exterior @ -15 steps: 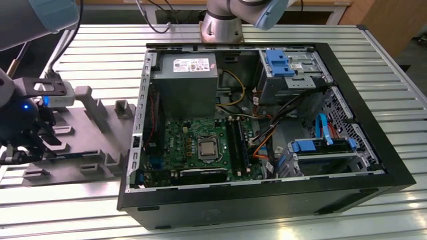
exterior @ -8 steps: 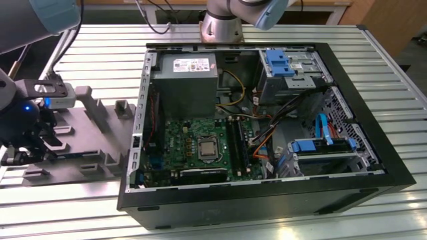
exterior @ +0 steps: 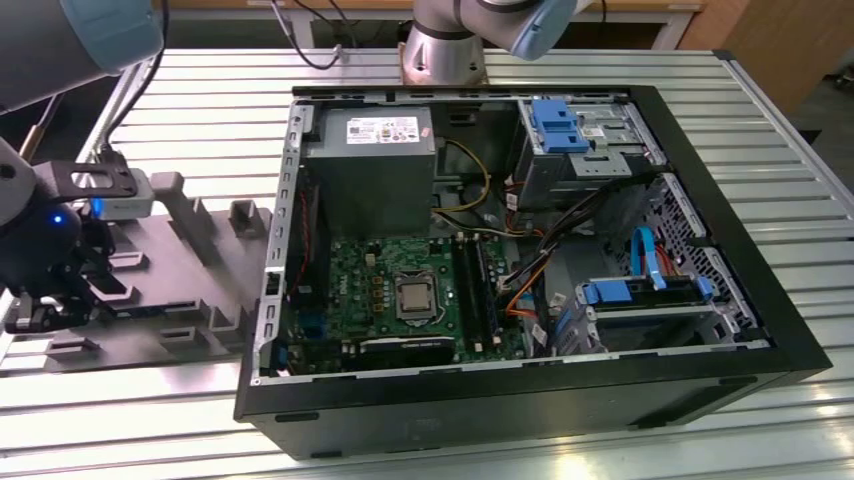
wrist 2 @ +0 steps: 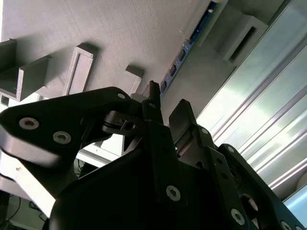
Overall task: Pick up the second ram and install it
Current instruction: 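Pick up the second ram and move it above second insertion slot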
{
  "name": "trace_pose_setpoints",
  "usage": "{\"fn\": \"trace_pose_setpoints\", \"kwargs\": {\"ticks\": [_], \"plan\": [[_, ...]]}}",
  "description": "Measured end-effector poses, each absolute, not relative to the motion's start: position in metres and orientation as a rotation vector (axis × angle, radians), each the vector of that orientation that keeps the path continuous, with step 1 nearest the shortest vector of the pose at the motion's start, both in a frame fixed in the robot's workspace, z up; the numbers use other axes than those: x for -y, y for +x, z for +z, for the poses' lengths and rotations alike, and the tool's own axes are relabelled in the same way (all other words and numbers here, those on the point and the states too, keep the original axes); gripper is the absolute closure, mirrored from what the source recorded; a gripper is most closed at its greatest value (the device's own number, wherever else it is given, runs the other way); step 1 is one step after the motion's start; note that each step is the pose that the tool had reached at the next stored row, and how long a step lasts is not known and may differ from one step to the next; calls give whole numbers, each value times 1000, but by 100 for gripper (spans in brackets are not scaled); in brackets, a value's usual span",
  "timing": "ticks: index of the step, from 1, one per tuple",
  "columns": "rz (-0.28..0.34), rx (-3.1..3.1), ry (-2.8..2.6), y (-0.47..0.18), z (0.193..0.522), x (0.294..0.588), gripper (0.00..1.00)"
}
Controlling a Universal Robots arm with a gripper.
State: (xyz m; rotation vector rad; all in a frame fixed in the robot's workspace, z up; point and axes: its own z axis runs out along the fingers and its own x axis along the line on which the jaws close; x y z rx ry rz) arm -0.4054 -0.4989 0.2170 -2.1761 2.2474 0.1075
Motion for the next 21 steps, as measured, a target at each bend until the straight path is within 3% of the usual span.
{"fn": "trace_pose_setpoints", "kwargs": {"ticks": [21], "plan": [[101, -2241, -2189, -405, 206, 499, 64]]}}
